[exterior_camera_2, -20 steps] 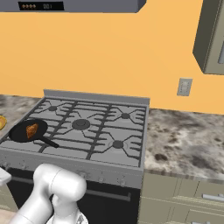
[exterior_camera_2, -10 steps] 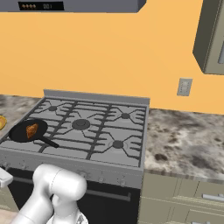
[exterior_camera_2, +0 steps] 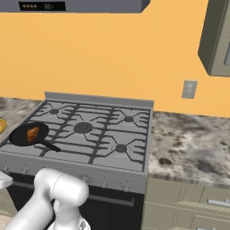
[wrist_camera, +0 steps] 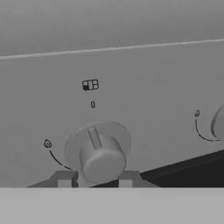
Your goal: Pick the croissant and place it on the pan. Then turn on the stove to warm the croissant.
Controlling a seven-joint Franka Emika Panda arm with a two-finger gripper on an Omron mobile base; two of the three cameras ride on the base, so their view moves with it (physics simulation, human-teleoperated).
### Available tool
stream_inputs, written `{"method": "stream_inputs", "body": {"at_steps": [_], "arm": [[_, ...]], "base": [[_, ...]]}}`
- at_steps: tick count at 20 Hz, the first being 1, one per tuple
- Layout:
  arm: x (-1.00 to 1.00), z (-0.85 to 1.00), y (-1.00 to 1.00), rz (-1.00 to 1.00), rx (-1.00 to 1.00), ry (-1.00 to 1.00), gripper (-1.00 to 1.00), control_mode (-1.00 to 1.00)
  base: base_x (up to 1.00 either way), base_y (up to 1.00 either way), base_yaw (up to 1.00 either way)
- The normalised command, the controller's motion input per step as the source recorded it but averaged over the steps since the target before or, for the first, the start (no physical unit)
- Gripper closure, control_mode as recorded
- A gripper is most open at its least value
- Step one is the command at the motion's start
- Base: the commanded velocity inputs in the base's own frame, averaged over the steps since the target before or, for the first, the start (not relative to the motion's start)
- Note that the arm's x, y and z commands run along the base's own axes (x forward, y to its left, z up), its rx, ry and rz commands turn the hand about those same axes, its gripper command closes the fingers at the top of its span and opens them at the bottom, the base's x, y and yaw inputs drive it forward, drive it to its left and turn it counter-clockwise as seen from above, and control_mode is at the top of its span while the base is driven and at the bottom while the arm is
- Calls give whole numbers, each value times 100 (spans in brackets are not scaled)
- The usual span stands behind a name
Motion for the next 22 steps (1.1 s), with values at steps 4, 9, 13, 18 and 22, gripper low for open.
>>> {"method": "stream_inputs", "body": {"at_steps": [4,9,13,18,22], "arm": [[0,76,0,0,-51,28,100,-100],[3,85,8,0,-56,28,100,-100],[18,100,18,0,-52,14,100,-100],[34,100,8,8,-41,-10,100,-100],[58,82,0,28,-28,-35,100,-100]], "base": [[0,0,0],[0,0,0],[0,0,0],[0,0,0],[0,0,0]]}}
